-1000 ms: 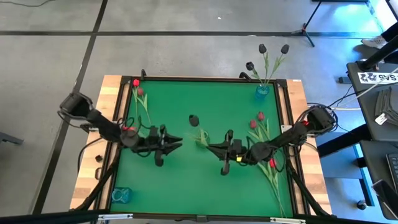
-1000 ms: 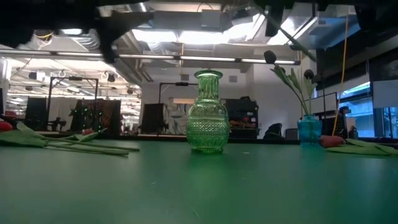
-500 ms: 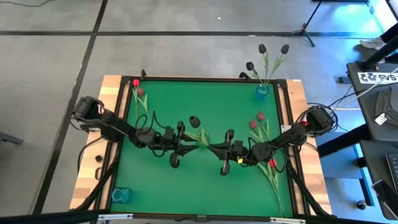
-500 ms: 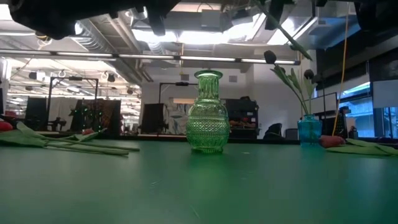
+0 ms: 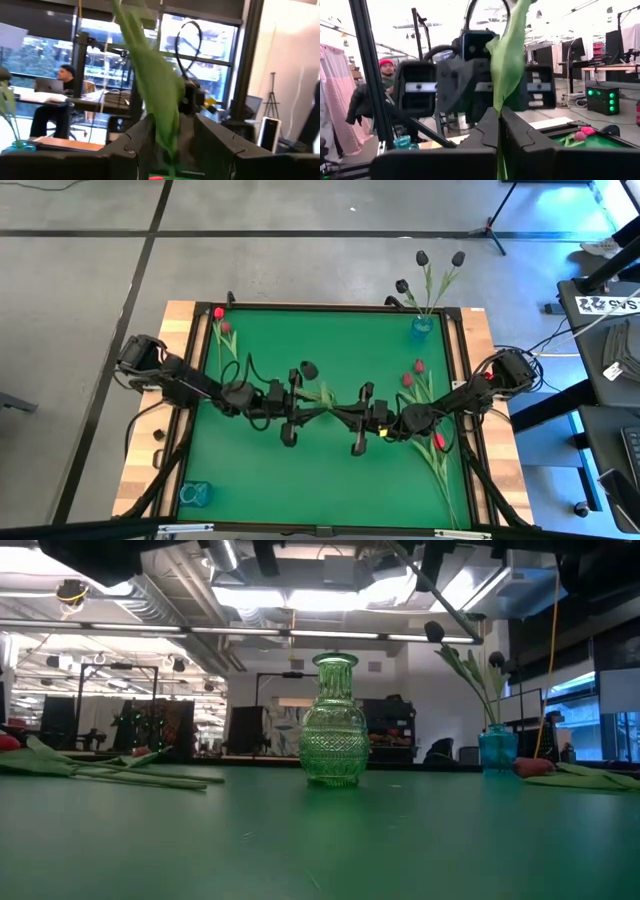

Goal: Sort flowers into vase by color
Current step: Put the black flower into the top right blue vase, then put the middle right pink flower into the green vase

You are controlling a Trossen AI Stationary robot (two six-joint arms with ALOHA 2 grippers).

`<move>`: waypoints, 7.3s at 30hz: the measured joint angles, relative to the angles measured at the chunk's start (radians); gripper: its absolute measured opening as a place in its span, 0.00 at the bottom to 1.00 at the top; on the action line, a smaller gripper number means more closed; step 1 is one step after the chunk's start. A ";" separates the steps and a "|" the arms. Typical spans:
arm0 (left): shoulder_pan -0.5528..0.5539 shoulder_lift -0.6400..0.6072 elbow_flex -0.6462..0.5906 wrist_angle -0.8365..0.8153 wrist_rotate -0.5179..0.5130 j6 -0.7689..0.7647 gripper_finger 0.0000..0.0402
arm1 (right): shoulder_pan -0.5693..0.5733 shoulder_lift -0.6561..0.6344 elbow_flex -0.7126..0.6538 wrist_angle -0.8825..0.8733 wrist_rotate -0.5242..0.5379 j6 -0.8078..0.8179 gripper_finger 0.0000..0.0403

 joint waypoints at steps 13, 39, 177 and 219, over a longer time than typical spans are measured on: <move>0.037 0.000 0.017 -0.012 0.023 -0.053 0.17 | 0.002 0.000 0.000 -0.017 0.004 0.002 0.01; -0.017 -0.001 0.024 -0.320 -0.017 -0.131 0.01 | -0.018 -0.063 0.332 -1.068 -0.026 0.271 0.45; -0.122 -0.329 -0.135 -0.634 -0.199 -0.264 0.22 | -1.307 -1.047 -0.279 -1.380 -0.117 0.477 0.05; -0.166 -0.223 -0.135 -0.739 -0.213 -0.415 0.22 | -1.305 -1.346 -0.072 -2.351 -0.791 0.632 0.41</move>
